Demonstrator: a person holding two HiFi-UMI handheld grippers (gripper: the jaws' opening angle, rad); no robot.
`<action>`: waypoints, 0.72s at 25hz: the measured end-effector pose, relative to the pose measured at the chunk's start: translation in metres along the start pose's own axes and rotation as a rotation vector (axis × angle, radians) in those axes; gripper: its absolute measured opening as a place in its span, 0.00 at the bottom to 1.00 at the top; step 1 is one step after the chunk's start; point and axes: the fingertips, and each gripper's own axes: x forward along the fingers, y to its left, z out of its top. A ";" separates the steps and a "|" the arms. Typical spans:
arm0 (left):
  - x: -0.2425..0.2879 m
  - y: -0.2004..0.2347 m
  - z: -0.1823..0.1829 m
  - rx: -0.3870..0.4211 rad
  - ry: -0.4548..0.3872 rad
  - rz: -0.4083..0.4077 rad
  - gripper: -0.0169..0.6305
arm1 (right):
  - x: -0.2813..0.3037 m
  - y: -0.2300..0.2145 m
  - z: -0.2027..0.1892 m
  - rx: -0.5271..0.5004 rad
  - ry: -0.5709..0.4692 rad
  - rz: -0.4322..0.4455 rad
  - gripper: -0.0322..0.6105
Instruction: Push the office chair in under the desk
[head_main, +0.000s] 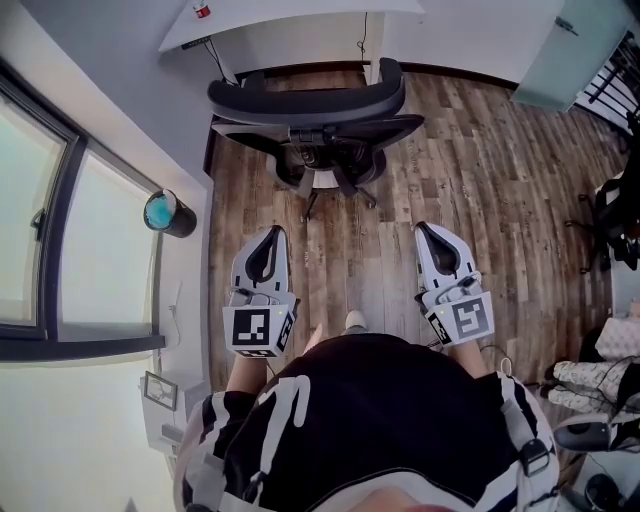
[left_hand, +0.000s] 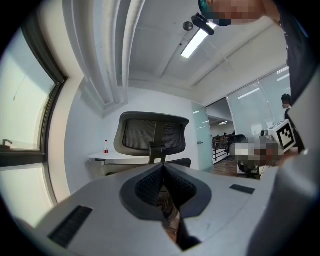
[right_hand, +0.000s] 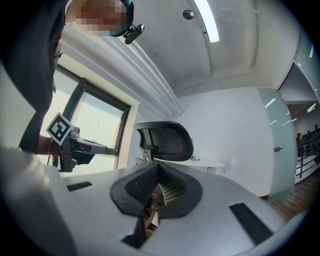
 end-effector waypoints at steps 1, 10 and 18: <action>0.003 0.000 0.000 -0.004 -0.002 0.007 0.04 | 0.001 -0.004 -0.001 0.001 0.002 0.002 0.07; 0.017 -0.005 -0.001 -0.023 -0.009 0.031 0.04 | 0.011 -0.021 -0.009 0.040 0.002 0.028 0.07; 0.022 0.007 0.002 -0.025 -0.005 0.032 0.04 | 0.019 -0.013 -0.008 0.018 0.010 0.022 0.07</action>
